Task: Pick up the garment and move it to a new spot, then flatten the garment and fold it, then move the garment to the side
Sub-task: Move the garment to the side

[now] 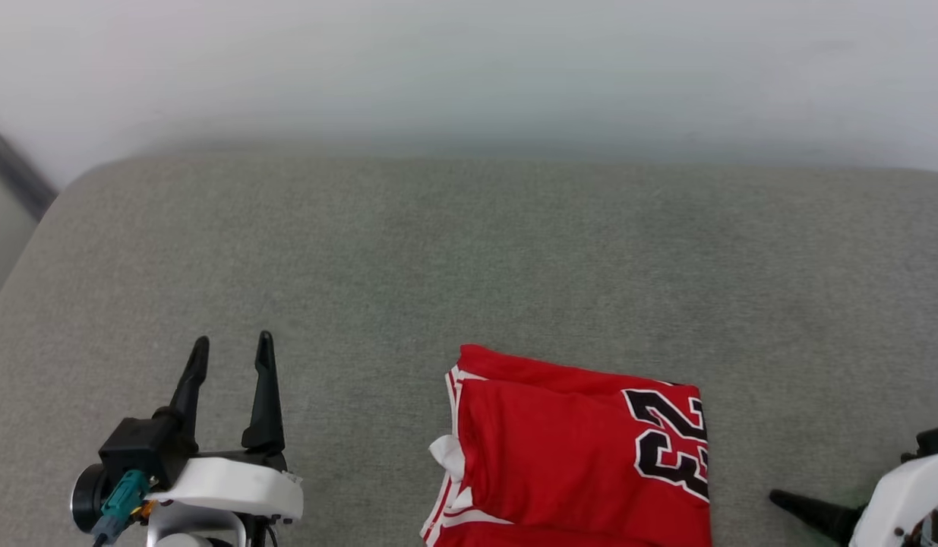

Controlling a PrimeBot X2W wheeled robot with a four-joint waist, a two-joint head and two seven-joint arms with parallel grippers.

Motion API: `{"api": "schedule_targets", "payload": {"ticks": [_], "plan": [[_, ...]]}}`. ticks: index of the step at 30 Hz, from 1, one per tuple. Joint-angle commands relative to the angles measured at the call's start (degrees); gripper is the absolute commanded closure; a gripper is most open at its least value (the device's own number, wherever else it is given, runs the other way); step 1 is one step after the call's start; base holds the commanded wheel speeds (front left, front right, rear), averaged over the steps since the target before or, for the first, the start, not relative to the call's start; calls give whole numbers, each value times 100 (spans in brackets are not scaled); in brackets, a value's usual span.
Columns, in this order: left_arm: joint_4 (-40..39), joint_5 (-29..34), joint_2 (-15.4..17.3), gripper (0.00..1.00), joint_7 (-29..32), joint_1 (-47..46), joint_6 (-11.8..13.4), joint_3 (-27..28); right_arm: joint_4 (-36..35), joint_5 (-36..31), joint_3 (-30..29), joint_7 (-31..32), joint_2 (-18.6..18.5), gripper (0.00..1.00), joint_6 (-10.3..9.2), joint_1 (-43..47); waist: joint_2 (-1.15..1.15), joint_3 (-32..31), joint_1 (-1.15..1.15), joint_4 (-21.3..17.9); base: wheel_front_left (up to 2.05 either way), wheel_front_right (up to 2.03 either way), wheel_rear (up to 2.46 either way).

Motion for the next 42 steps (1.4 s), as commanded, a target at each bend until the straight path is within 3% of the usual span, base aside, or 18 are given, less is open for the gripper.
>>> {"api": "schedule_targets", "payload": {"ticks": [1, 7, 12, 13, 14, 15, 16, 21, 28, 33, 42], "plan": [[-12, 35, -41, 0, -23, -136, -41, 4, 92, 349, -56, 277, 258, 0, -2, -107, 0, 175, 0, 176, 0, 0, 0], [109, 103, -108, 0, -19, -314, -150, 8, 560, 997, -214, 951, 858, 0, -6, -521, 0, 318, 0, 396, 0, 0, 0], [195, 146, -11, 0, -19, -406, -210, 29, 962, 1334, -79, 902, 978, 0, -7, -797, 0, 328, 0, 510, 0, 0, 0], [206, 155, -1, 0, -19, -423, -215, 26, 1031, 1361, -15, 897, 989, 22, -7, -811, 0, 325, 0, 524, 0, 0, 0], [216, 158, 7, 0, -19, -432, -226, 24, 1074, 1374, 56, 861, 994, 62, -7, -815, 0, 321, 0, 536, 0, 0, 0], [230, 160, 7, 0, -19, -439, -234, 16, 1103, 1391, 100, 836, 986, 86, -7, -823, 0, 314, 0, 547, 0, 0, 0], [239, 158, 7, 0, -19, -439, -239, 15, 1099, 1406, 160, 806, 963, 100, -7, -839, 0, 304, 0, 550, 0, 0, 0], [290, 167, -8, 0, -19, -353, -251, 13, 676, 1349, 569, 505, 627, 100, -2, -864, 0, 191, 0, 437, 0, 0, 0], [297, 216, -7, 0, -19, -293, -277, -13, 97, 674, 1507, -112, -98, 100, -2, -829, 0, -17, 0, -19, 0, 0, 0], [237, 289, -13, 0, -19, -332, -318, -97, 182, 85, 1797, -495, -500, 100, -2, -1066, 0, 32, 0, -553, 0, 0, 0], [15, 420, 71, 0, 65, -764, -417, -254, 596, -552, 1977, -1029, -761, 100, -2, -1806, 0, 766, 0, -1763, 0, 0, 0]]}}
